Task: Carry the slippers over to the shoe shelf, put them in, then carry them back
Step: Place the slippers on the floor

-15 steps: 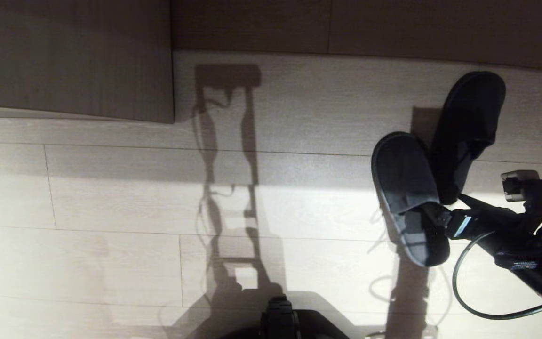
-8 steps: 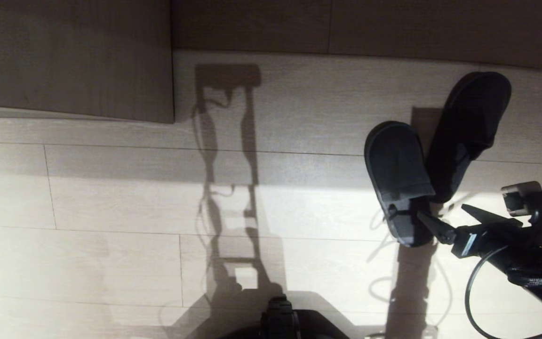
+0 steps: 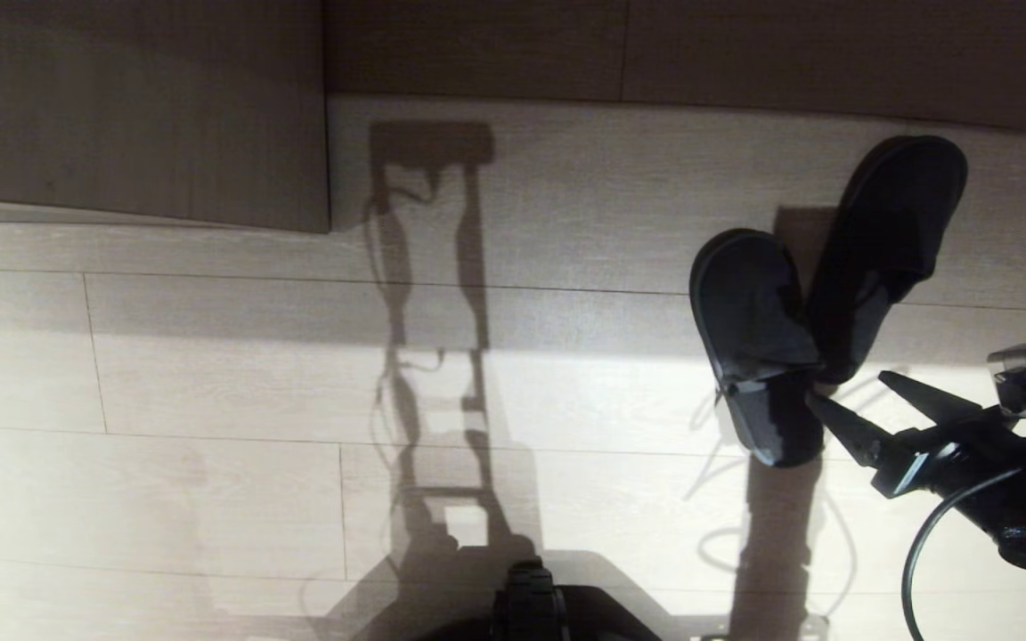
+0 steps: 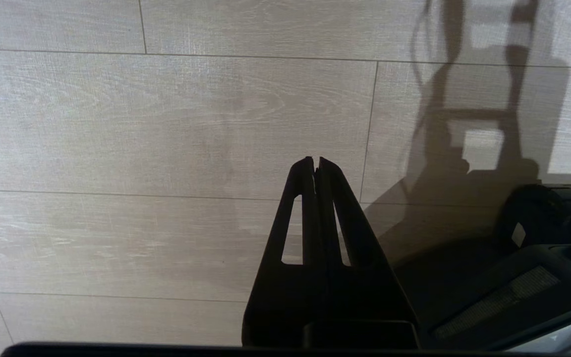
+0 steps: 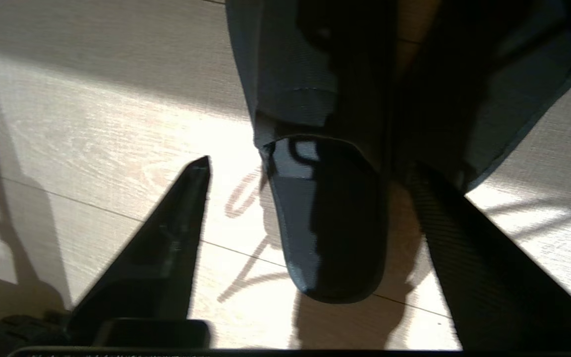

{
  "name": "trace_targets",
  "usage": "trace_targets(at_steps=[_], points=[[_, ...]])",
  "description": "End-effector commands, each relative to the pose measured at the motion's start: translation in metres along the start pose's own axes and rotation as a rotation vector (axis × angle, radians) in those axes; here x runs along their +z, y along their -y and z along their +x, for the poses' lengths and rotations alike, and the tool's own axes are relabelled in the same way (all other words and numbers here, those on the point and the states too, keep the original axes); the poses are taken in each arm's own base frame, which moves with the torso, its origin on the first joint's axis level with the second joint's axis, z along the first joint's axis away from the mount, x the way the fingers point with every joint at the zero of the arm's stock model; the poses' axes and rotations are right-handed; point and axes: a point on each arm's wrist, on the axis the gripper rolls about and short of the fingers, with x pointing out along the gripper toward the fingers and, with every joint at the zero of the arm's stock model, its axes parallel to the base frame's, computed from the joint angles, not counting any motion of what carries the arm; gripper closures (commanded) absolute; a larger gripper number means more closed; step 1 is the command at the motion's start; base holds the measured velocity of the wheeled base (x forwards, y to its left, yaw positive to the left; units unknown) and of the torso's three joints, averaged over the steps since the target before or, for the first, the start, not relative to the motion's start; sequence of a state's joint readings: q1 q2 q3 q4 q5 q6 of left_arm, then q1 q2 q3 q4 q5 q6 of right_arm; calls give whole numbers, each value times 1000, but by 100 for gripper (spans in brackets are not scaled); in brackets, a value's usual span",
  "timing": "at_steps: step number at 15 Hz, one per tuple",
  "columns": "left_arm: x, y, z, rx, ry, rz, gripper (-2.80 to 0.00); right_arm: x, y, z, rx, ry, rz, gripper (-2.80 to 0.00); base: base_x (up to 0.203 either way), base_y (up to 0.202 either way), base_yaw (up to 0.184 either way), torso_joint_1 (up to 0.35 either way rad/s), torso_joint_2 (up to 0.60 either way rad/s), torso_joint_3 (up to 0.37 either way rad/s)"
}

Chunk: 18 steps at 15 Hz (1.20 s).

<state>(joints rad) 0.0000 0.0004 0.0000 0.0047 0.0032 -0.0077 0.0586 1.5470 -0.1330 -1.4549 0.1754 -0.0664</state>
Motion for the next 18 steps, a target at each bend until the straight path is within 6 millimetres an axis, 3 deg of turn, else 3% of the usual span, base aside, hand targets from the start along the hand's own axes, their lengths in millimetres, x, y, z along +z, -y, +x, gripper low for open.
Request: trace_targets(at_steps=[1, 4, 8, 10, 13, 15, 18], points=[[0, 0, 0, 0, 1, 0, 0, 1, -5, 3, 25, 3, -3, 0, 0, 0, 0, 0, 0, 0], [0, 0, 0, 0, 2, 0, 0, -13, 1, 29, -64, -60, -35, 0, 0, 0, 0, 0, 0, 0], [0, 0, 0, 0, 1, -1, 0, 24, 27, 66, -269, 150, -71, 0, 0, 0, 0, 0, 0, 0], [0, 0, 0, 0, 1, 0, 0, 24, 35, 77, -298, 162, -69, 0, 0, 0, 0, 0, 0, 0], [0, 0, 0, 0, 1, 0, 0, 14, 35, 81, -288, 133, -52, 0, 0, 0, 0, 0, 0, 0], [0, 0, 0, 0, 1, -2, 0, 8, 30, 72, -277, 96, -58, 0, 0, 0, 0, 0, 0, 0], [0, 0, 0, 0, 1, 0, 0, 30, 17, 42, -235, 165, -79, 0, 0, 0, 0, 0, 0, 0]])
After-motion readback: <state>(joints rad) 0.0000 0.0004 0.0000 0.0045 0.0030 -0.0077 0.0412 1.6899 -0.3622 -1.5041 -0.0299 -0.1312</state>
